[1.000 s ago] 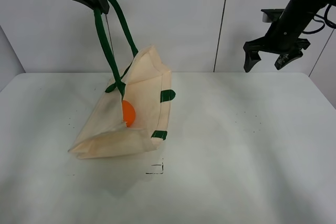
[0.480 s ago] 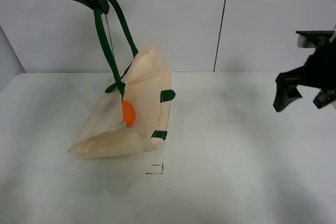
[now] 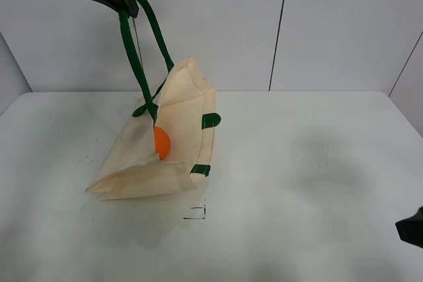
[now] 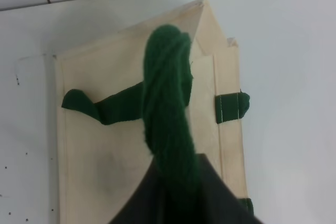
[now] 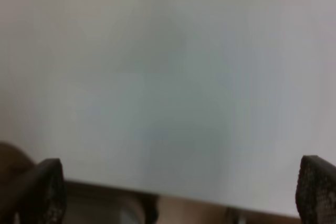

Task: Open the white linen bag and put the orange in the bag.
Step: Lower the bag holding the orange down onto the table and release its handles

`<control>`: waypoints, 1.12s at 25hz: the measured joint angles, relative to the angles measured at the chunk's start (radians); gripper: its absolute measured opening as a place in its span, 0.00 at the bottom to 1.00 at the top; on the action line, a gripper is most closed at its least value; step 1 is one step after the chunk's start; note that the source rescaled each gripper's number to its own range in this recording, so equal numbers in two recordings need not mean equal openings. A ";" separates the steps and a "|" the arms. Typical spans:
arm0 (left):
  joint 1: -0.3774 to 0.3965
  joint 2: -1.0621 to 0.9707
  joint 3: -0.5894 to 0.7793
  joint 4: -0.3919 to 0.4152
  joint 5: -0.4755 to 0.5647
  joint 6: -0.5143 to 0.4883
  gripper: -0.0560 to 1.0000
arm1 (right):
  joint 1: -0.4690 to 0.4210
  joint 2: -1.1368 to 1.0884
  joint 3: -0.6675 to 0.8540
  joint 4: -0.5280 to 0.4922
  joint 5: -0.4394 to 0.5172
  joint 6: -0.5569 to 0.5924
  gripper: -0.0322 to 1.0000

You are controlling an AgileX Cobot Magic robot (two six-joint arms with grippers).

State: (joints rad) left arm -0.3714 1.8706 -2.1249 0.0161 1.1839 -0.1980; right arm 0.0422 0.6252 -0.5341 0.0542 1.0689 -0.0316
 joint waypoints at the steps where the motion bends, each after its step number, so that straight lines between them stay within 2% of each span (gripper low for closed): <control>1: 0.000 0.000 0.000 0.000 0.000 0.000 0.05 | 0.000 -0.079 0.023 -0.002 -0.010 0.000 1.00; 6: 0.000 0.000 0.000 0.000 0.000 0.001 0.05 | 0.000 -0.387 0.039 -0.023 -0.040 0.002 1.00; 11: 0.000 0.000 0.000 -0.001 0.000 0.001 0.05 | 0.000 -0.603 0.040 -0.036 -0.041 0.009 1.00; 17: 0.000 0.082 0.000 -0.031 -0.001 0.004 0.05 | 0.000 -0.629 0.042 -0.045 -0.041 0.011 1.00; 22: 0.000 0.236 0.000 -0.069 -0.003 0.017 0.06 | 0.000 -0.629 0.042 -0.046 -0.041 0.011 1.00; 25: 0.000 0.317 0.000 -0.075 -0.004 0.029 0.13 | 0.000 -0.629 0.042 -0.046 -0.041 0.012 1.00; 28: 0.000 0.378 0.000 -0.085 -0.005 0.034 0.33 | 0.000 -0.629 0.042 -0.046 -0.041 0.013 1.00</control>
State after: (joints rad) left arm -0.3714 2.2489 -2.1249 -0.0685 1.1790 -0.1639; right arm 0.0422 -0.0041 -0.4925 0.0083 1.0281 -0.0183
